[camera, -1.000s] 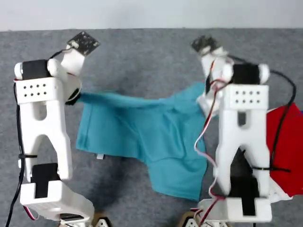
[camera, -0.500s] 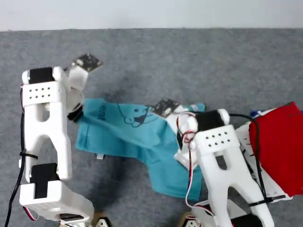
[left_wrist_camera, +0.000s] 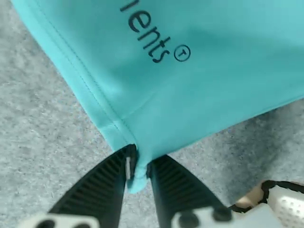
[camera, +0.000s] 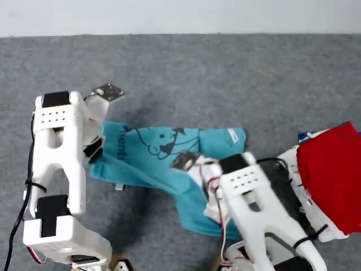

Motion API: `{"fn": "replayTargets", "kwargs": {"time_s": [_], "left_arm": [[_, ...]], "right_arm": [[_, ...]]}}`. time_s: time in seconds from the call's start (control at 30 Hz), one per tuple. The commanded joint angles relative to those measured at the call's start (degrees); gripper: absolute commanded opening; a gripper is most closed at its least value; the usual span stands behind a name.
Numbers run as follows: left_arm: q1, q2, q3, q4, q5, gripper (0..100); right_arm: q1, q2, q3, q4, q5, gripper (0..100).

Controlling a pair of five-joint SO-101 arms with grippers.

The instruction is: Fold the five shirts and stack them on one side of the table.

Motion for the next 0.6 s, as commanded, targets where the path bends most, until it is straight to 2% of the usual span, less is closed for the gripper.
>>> {"fn": "replayTargets", "kwargs": {"time_s": [0.0, 0.1, 0.17, 0.3, 0.4, 0.57], "left_arm": [[-0.4, -2.9, -0.1, -0.1, -1.0, 3], [-0.3, -2.8, -0.1, 2.0, -5.9, 11], [-0.3, -2.8, -0.1, 1.9, -6.8, 11], [-0.6, -3.3, -0.2, 2.1, -6.7, 11], [-4.0, -3.5, -1.2, 2.1, -6.9, 11], [-11.2, -3.6, -2.9, 4.0, -11.4, 12]], "right_arm": [[-7.3, -1.0, 0.5, -2.3, -1.5, 4.5], [-11.0, -0.9, 1.1, -2.5, -6.2, 16.6], [-11.9, -1.1, 1.1, -2.0, -7.1, 21.0], [-11.6, -1.5, 0.8, -0.8, -6.6, 19.9], [-9.7, -1.5, -1.8, 2.2, -6.7, 19.9], [-4.9, -1.5, -12.2, 13.8, -4.1, 19.9]]}}
